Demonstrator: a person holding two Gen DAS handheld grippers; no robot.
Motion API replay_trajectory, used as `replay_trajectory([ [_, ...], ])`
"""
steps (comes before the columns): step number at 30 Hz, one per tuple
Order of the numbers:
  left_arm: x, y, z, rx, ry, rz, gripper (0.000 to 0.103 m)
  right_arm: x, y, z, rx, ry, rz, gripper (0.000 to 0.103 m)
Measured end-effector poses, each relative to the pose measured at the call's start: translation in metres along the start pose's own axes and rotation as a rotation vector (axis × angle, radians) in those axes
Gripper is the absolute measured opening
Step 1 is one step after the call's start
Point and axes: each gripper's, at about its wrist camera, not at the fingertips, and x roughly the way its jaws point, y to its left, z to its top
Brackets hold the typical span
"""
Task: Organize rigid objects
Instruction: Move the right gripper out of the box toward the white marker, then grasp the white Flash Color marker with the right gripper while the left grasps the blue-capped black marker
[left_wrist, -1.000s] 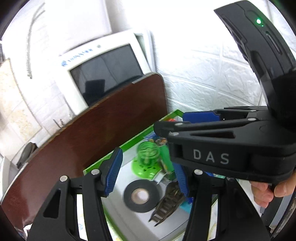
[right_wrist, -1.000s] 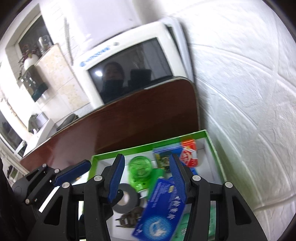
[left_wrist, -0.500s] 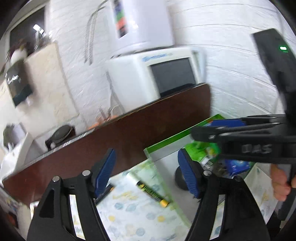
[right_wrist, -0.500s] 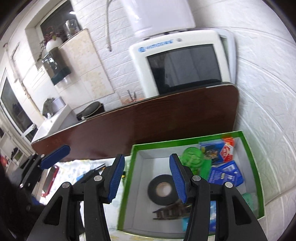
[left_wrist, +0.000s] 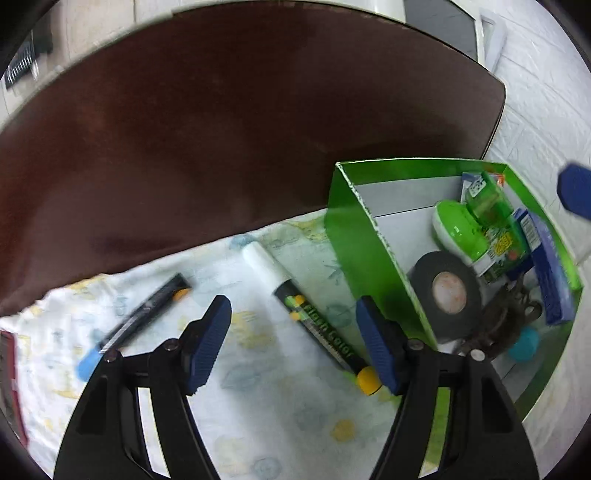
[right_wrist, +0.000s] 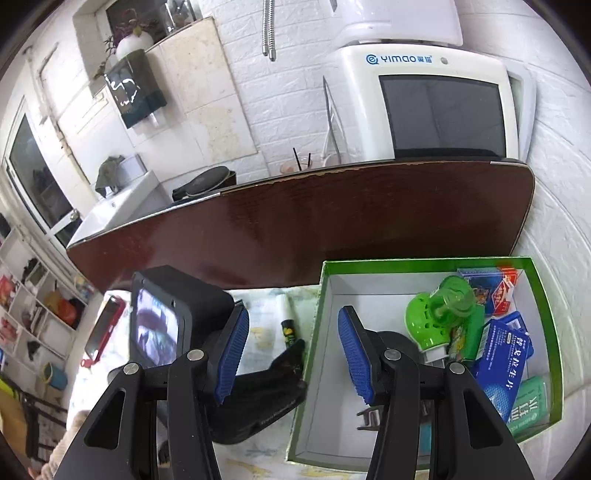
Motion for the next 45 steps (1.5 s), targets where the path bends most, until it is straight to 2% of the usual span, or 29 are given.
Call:
replay_trajectory([
  [3, 0.007, 0.003, 0.006, 0.007, 0.006, 0.021, 0.072, 0.003, -0.006, 0.003, 0.014, 0.005, -0.012, 0.052],
  [5, 0.010, 0.012, 0.007, -0.019, 0.029, -0.011, 0.072, 0.004, -0.006, 0.005, 0.024, 0.000, -0.010, 0.052],
  [6, 0.011, 0.017, 0.005, -0.036, 0.036, -0.023, 0.073, 0.005, -0.005, 0.006, 0.027, -0.002, -0.002, 0.052],
  [9, 0.018, 0.027, -0.005, -0.041, 0.063, 0.009, 0.071, 0.008, 0.000, 0.008, 0.020, -0.004, 0.005, 0.052],
  [12, 0.019, 0.034, -0.011, -0.059, 0.052, -0.008, 0.073, 0.016, 0.010, 0.010, 0.011, 0.011, 0.016, 0.052],
  [13, 0.018, 0.033, -0.011, -0.040, 0.048, 0.009, 0.073, 0.019, 0.014, 0.010, 0.004, 0.020, 0.015, 0.052],
  [16, 0.010, 0.038, -0.019, 0.029, 0.058, 0.131, 0.069, 0.025, 0.028, 0.007, -0.033, 0.045, 0.023, 0.052],
  [20, -0.026, 0.072, -0.030, -0.017, -0.015, 0.149, 0.069, 0.035, 0.050, 0.005, -0.093, 0.072, 0.055, 0.053],
  [24, -0.059, 0.110, -0.037, -0.043, -0.101, 0.194, 0.069, 0.068, 0.074, 0.008, -0.161, 0.126, 0.056, 0.052],
  [28, -0.053, 0.133, -0.040, -0.020, -0.081, 0.120, 0.068, 0.115, 0.096, 0.003, -0.248, 0.206, -0.079, 0.052],
  [31, -0.033, 0.132, -0.035, 0.017, -0.037, 0.114, 0.063, 0.141, 0.101, -0.005, -0.295, 0.260, -0.170, 0.052],
  [34, -0.015, 0.132, -0.033, 0.020, -0.010, 0.040, 0.053, 0.161, 0.097, -0.005, -0.314, 0.322, -0.230, 0.053],
  [35, -0.010, 0.131, -0.033, 0.027, -0.005, 0.020, 0.051, 0.165, 0.096, -0.005, -0.319, 0.336, -0.243, 0.053],
  [40, 0.018, 0.124, -0.028, 0.091, 0.031, 0.017, 0.041, 0.192, 0.083, -0.006, -0.305, 0.441, -0.301, 0.054],
  [41, 0.023, 0.125, -0.028, 0.096, 0.041, 0.021, 0.034, 0.196, 0.081, -0.006, -0.309, 0.456, -0.295, 0.054],
  [43, 0.027, 0.126, -0.028, 0.103, 0.044, 0.010, 0.029, 0.198, 0.078, -0.002, -0.282, 0.471, -0.267, 0.054],
  [44, 0.029, 0.126, -0.027, 0.107, 0.047, 0.002, 0.028, 0.198, 0.078, -0.001, -0.284, 0.480, -0.255, 0.054],
  [45, 0.030, 0.126, -0.027, 0.113, 0.050, 0.000, 0.026, 0.199, 0.078, 0.000, -0.293, 0.491, -0.239, 0.045],
])
